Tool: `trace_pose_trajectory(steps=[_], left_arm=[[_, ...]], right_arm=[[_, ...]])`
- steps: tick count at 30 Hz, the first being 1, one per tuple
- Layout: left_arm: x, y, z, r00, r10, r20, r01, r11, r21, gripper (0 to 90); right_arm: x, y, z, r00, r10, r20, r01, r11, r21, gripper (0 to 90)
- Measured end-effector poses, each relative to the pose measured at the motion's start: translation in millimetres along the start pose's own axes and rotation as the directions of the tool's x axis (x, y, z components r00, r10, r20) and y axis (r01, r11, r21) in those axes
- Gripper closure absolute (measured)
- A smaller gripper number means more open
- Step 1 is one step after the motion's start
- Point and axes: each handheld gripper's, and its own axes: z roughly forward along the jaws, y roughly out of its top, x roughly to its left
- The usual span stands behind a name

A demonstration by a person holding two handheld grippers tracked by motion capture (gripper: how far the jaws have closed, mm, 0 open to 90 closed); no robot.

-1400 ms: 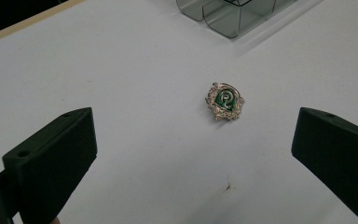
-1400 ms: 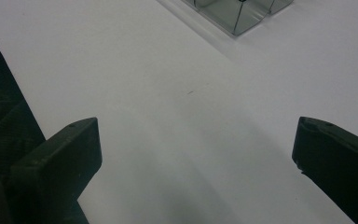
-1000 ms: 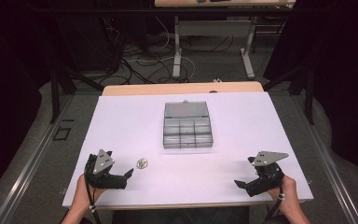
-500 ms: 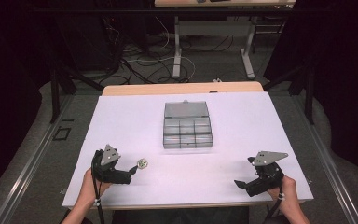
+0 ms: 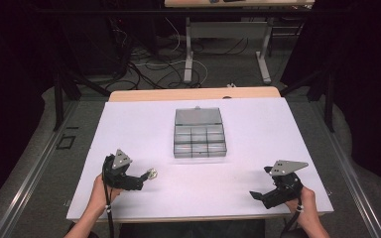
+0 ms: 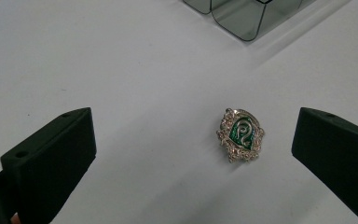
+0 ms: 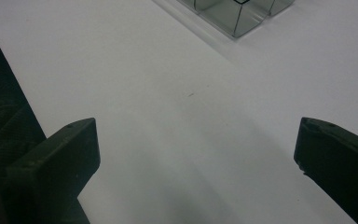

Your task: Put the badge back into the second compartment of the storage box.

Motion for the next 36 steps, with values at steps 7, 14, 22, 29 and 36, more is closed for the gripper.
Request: trace_pose_trajectory(steps=[7,14,22,29,36], left_arm=[[0.3,2.6,7.5,0.9999,-0.005,0.012,0.005,0.9998,0.02,0.0],[2.0,3.8,14.0,0.9993,-0.021,0.033,0.019,0.9987,0.047,0.5],[0.8,6.1,25.3,0.9983,-0.014,0.057,0.009,0.9961,0.087,3.1],[0.2,5.8,29.5,0.9976,-0.03,0.062,0.022,0.9932,0.114,13.0],[-1.0,5.3,34.9,0.9925,-0.037,0.117,0.02,0.989,0.146,19.7]], right_arm=[[1.0,0.0,0.3,0.9999,0.009,-0.006,-0.009,0.9997,0.024,0.0],[0.8,-0.1,0.5,1.0,0.006,-0.006,-0.006,0.9997,0.023,0.0],[1.1,-0.2,1.0,1.0,0.007,-0.001,-0.007,0.9998,0.02,0.0],[1.4,-0.1,0.8,1.0,0.006,-0.001,-0.005,0.9997,0.023,0.0],[1.3,-0.1,0.8,1.0,0.004,0.0,-0.004,0.9997,0.023,0.0]])
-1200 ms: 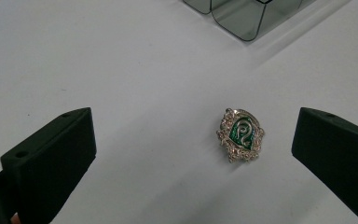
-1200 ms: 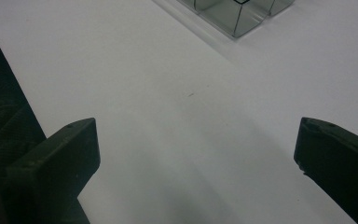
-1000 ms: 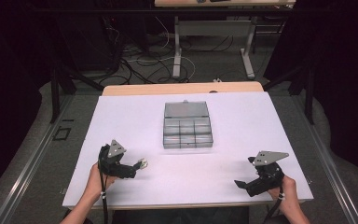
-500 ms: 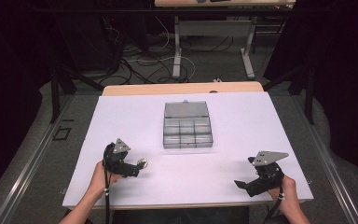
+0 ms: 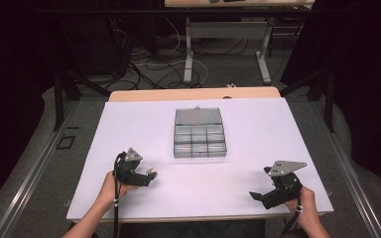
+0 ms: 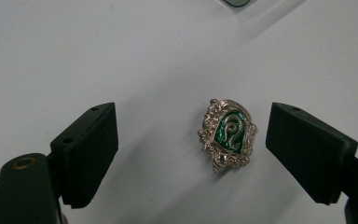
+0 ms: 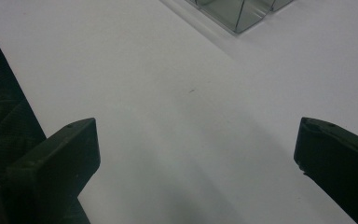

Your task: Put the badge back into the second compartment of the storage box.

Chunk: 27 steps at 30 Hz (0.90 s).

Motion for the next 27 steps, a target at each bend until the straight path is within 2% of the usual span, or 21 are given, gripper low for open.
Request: trace_pose_trajectory(steps=[2,4,5,6,11,16,18,23,24,27], left_arm=[[-1.4,-0.4,1.8,1.0,-0.006,-0.007,0.006,0.9999,-0.01,22.1],[-1.8,-0.3,2.0,0.9999,-0.002,0.011,0.002,1.0,0.004,26.0],[-3.4,-0.7,3.3,0.9998,-0.018,0.01,0.018,0.9998,-0.002,27.0],[-2.6,-0.6,3.7,0.9999,0.002,0.015,-0.002,1.0,0.008,28.7],[-2.3,-1.1,4.2,0.9996,-0.003,0.028,0.002,0.9996,0.027,34.8],[-4.1,-1.5,4.8,1.0,0.001,0.008,-0.001,0.9996,0.029,37.9],[-4.6,-1.2,4.1,0.9998,0.009,0.018,-0.009,0.9992,0.038,38.4],[-8.3,-1.3,3.6,0.9991,0.039,0.016,-0.039,0.9987,0.032,48.2],[-8.2,-0.7,2.2,0.9987,0.041,0.031,-0.043,0.9979,0.048,48.2],[-11.2,-1.3,2.9,0.9984,0.046,0.032,-0.047,0.9984,0.033,54.6]], right_arm=[[0.1,0.0,-0.1,1.0,-0.001,0.001,0.001,1.0,0.0,0.0],[0.1,0.0,-0.1,1.0,-0.001,0.0,0.001,1.0,0.0,0.0],[0.0,0.0,0.0,1.0,-0.001,0.001,0.001,1.0,0.001,0.0],[0.1,0.0,0.0,1.0,-0.002,0.001,0.002,1.0,0.002,0.0],[0.3,0.0,0.1,1.0,-0.002,0.0,0.002,1.0,0.004,0.0],[0.2,-0.1,0.1,1.0,-0.007,-0.002,0.007,1.0,0.004,0.0],[0.2,0.0,0.1,1.0,-0.007,-0.005,0.007,0.9999,0.007,0.0],[0.5,-0.1,0.0,1.0,-0.005,0.002,0.005,1.0,0.004,0.0],[0.5,-0.1,0.0,1.0,-0.005,0.002,0.005,1.0,0.004,0.0],[0.3,-0.2,0.1,1.0,-0.008,0.0,0.008,1.0,0.003,0.0]])
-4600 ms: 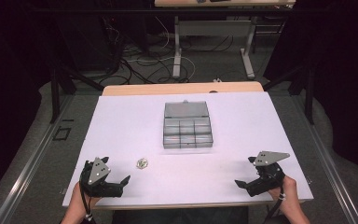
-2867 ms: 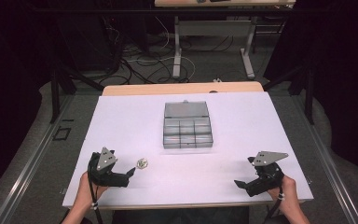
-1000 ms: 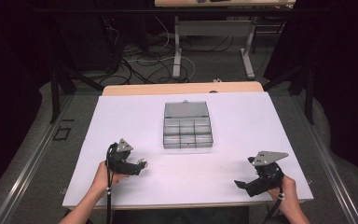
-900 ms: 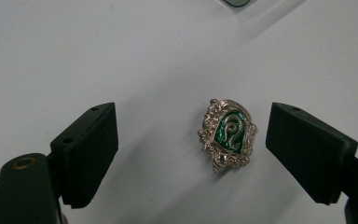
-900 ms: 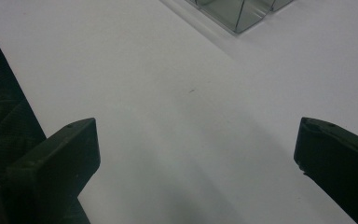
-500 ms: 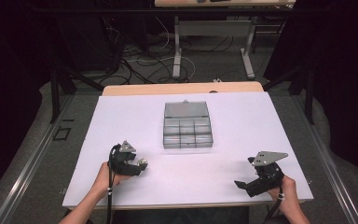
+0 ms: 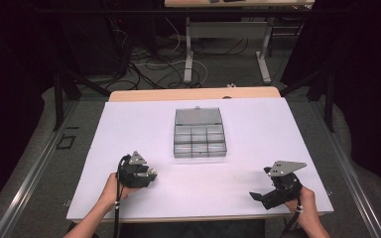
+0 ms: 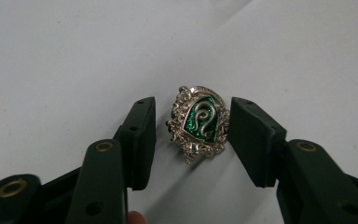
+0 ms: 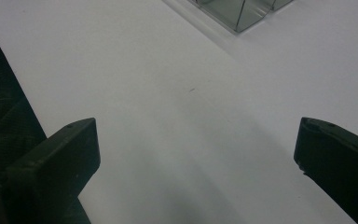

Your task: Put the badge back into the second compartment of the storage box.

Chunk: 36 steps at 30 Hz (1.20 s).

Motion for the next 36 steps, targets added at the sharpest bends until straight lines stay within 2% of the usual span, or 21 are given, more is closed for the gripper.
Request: trace_pose_trajectory(steps=[4,10,24,25,28,31,36], left_arm=[[-1.0,-0.1,0.0,1.0,0.002,0.007,-0.002,1.0,-0.003,58.5],[-0.1,0.3,-1.4,0.9999,0.009,0.012,-0.009,0.9999,0.009,59.5],[0.6,0.6,-4.0,0.9998,0.014,0.015,-0.014,0.9999,-0.008,61.9],[0.8,0.8,-4.9,0.9998,0.013,0.015,-0.013,0.9999,-0.012,66.6],[-0.3,0.7,-5.4,0.9998,-0.006,0.021,0.007,0.9997,-0.024,67.6],[0.6,1.0,-6.9,0.9999,0.009,0.014,-0.008,0.9995,-0.03,68.4],[0.1,1.3,-8.5,0.9998,0.003,0.022,-0.002,0.9993,-0.037,72.1]], right_arm=[[0.1,-0.2,0.6,1.0,0.0,0.0,0.0,1.0,-0.002,0.0],[0.2,-0.1,0.7,1.0,0.001,0.003,-0.001,1.0,-0.003,0.0],[0.3,-0.4,0.3,1.0,0.004,0.007,-0.004,1.0,-0.001,0.0],[0.3,-0.4,0.3,1.0,0.003,0.005,-0.003,1.0,-0.003,0.0],[0.2,-0.3,0.3,1.0,0.002,0.006,-0.002,1.0,-0.002,0.0],[0.4,-0.4,1.0,1.0,0.0,0.001,0.0,0.9999,-0.012,0.0],[0.1,-0.1,-0.2,1.0,-0.006,-0.001,0.006,1.0,0.003,0.0]])
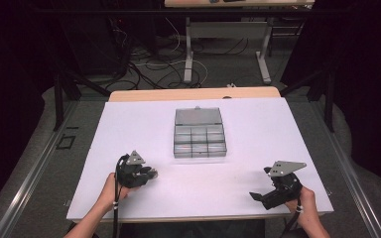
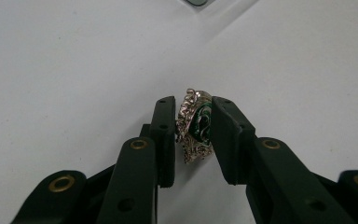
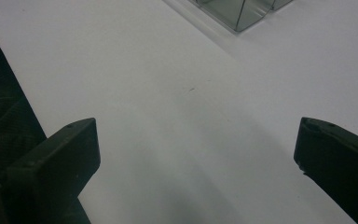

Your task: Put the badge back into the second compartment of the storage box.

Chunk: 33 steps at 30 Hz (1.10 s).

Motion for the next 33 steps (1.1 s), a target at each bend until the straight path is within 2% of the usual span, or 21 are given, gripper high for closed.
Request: trace_pose_trajectory(steps=[7,12,17,19,22,26,31,33], left_arm=[[-2.3,1.6,-3.9,0.9998,0.001,0.019,-0.001,0.9998,-0.018,78.4],[-5.2,3.0,-7.1,0.9994,0.02,0.029,-0.019,0.9994,-0.03,82.9],[-5.6,2.7,-8.1,0.9987,0.017,0.048,-0.015,0.9991,-0.04,84.4],[-6.4,3.1,-8.6,0.9986,0.027,0.044,-0.026,0.9989,-0.039,84.7],[-7.1,3.8,-9.9,0.9974,0.029,0.067,-0.026,0.9986,-0.047,87.7],[-11.5,4.9,-9.8,0.9978,0.05,0.045,-0.048,0.9981,-0.038,87.9],[-11.5,4.7,-9.8,0.9978,0.05,0.043,-0.048,0.9978,-0.045,88.0],[-11.9,4.8,-10.1,0.9975,0.056,0.044,-0.054,0.9975,-0.045,88.0]], right_arm=[[0.2,0.3,-0.6,1.0,-0.009,0.002,0.009,1.0,0.001,0.0],[0.1,0.2,-0.5,0.9999,-0.011,0.005,0.011,0.9999,-0.002,0.0],[0.3,0.2,-0.4,0.9999,-0.009,0.004,0.009,1.0,-0.001,0.0],[0.1,0.3,-0.6,0.9999,-0.011,0.002,0.011,0.9999,0.001,0.0],[-0.2,0.1,-0.4,0.9999,-0.015,0.004,0.015,0.9999,-0.003,0.0],[1.0,0.0,0.1,1.0,-0.001,0.007,0.001,1.0,-0.005,0.0],[0.2,0.2,-0.4,0.9999,-0.011,0.003,0.011,0.9999,-0.001,0.0],[1.2,0.0,0.2,1.0,0.001,0.008,-0.001,1.0,-0.005,0.0]])
